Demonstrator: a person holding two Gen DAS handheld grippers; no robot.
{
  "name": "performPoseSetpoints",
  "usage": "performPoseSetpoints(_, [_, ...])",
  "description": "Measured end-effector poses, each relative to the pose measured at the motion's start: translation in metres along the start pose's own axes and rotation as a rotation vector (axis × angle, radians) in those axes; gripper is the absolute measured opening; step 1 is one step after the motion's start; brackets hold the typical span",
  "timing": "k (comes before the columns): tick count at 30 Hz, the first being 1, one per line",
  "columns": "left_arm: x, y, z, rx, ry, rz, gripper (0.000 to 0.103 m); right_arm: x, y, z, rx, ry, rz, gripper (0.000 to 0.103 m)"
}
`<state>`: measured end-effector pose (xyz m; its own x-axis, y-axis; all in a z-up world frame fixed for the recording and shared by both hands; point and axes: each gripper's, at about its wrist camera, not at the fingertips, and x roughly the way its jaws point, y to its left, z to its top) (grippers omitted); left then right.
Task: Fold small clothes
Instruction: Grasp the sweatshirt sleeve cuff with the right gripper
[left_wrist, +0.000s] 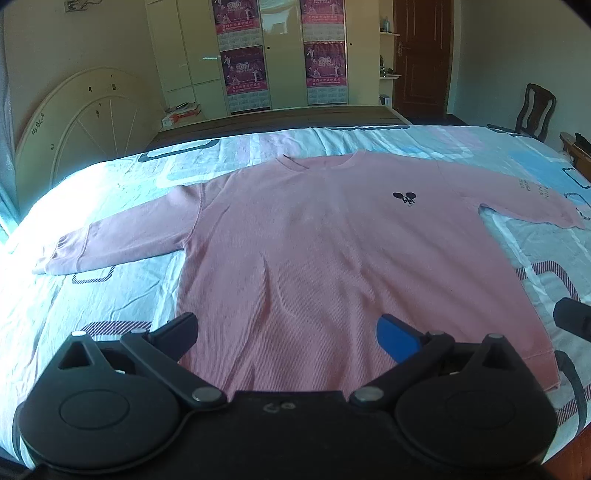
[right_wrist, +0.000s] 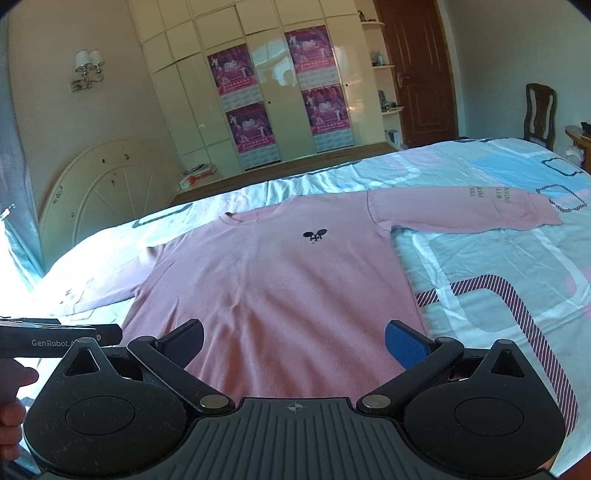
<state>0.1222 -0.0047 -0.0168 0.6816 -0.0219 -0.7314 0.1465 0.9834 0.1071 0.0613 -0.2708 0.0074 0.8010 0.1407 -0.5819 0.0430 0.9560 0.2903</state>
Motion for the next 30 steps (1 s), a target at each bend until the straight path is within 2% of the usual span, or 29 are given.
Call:
performPoseSetpoints(9, [0.047, 0.015, 0.038, 0.053, -0.003, -0.045, 0.103, 0.045, -0.005, 0.027, 0.009, 0.005, -0.161, 0.103])
performPoseSetpoints(16, [0.086, -0.001, 0.063, 0.056, 0.002, -0.080, 0.103, 0.071, -0.044, 0.049, 0.053, -0.004, -0.226, 0.103])
performPoseSetpoints(21, [0.117, -0.028, 0.080, 0.014, 0.005, -0.083, 0.103, 0.095, -0.086, 0.068, 0.052, -0.009, -0.235, 0.103])
performPoseSetpoints(28, [0.162, -0.075, 0.104, -0.015, 0.029, -0.065, 0.102, 0.134, -0.175, 0.092, 0.071, 0.013, -0.275, 0.102])
performPoseSetpoints(29, [0.168, -0.081, 0.107, -0.014, 0.031, -0.068, 0.102, 0.139, -0.190, 0.094, 0.087, 0.018, -0.285, 0.101])
performPoseSetpoints(30, [0.174, -0.088, 0.109, -0.012, 0.032, -0.073, 0.102, 0.143, -0.206, 0.096, 0.109, 0.021, -0.296, 0.090])
